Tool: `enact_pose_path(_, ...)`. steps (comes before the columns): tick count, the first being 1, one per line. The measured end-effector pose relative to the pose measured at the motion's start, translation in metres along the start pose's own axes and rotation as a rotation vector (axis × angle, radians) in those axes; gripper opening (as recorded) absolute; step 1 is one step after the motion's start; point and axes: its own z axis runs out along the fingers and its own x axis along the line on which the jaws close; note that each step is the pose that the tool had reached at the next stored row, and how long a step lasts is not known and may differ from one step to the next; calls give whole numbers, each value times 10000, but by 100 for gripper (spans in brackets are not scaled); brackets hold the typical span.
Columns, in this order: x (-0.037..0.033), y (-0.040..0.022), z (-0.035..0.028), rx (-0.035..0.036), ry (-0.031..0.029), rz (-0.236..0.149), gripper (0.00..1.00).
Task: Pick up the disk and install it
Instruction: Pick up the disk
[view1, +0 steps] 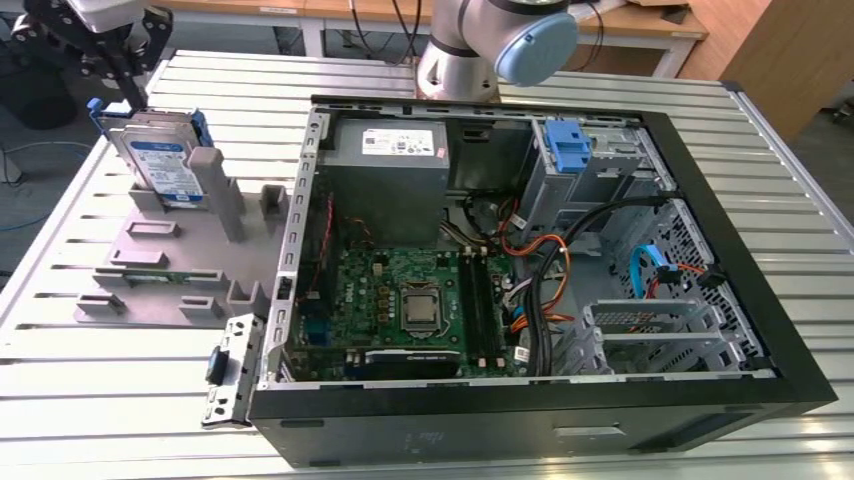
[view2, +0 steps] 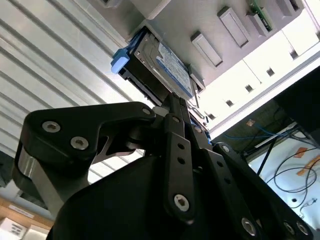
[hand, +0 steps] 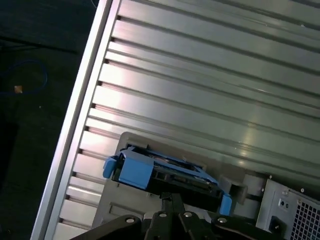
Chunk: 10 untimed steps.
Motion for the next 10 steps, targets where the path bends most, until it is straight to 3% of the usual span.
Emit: enact_pose_path(10, 0, 0, 1, -45, 81, -1823, 11)
